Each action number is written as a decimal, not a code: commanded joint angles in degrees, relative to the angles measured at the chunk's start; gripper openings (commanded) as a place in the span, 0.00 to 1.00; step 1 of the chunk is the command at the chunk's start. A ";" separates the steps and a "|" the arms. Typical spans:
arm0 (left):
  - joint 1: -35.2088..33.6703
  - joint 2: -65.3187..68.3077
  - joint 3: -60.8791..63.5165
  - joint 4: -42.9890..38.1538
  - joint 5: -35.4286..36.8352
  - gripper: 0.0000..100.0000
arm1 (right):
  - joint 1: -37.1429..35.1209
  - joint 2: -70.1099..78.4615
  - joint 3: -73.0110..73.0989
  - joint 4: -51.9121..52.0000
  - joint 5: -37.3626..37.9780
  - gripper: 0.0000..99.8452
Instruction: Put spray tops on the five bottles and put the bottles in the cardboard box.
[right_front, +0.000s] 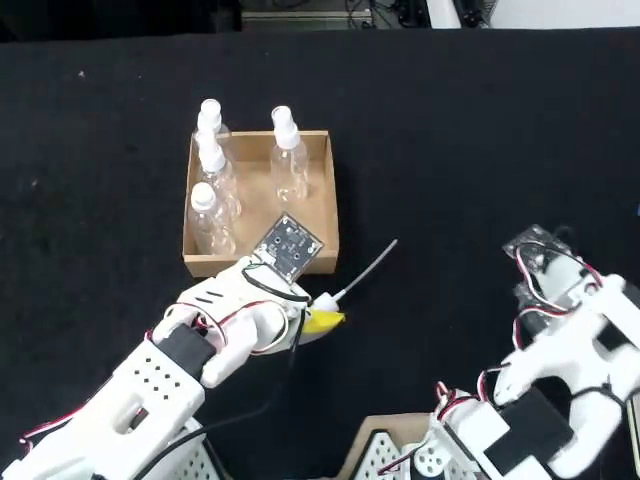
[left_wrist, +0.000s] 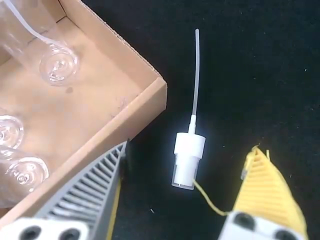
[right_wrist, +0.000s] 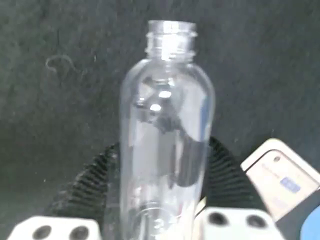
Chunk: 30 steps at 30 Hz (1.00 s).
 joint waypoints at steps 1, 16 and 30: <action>0.13 -0.88 -0.48 -1.05 -0.44 0.33 | 2.11 -3.03 -3.03 2.73 0.70 0.29; 0.13 -1.32 0.57 -1.14 -0.44 0.33 | -5.89 -2.59 -17.10 14.68 -17.67 0.33; 0.13 -1.32 0.57 -1.14 -0.44 0.33 | -4.84 -2.59 -0.13 -1.05 -14.86 0.32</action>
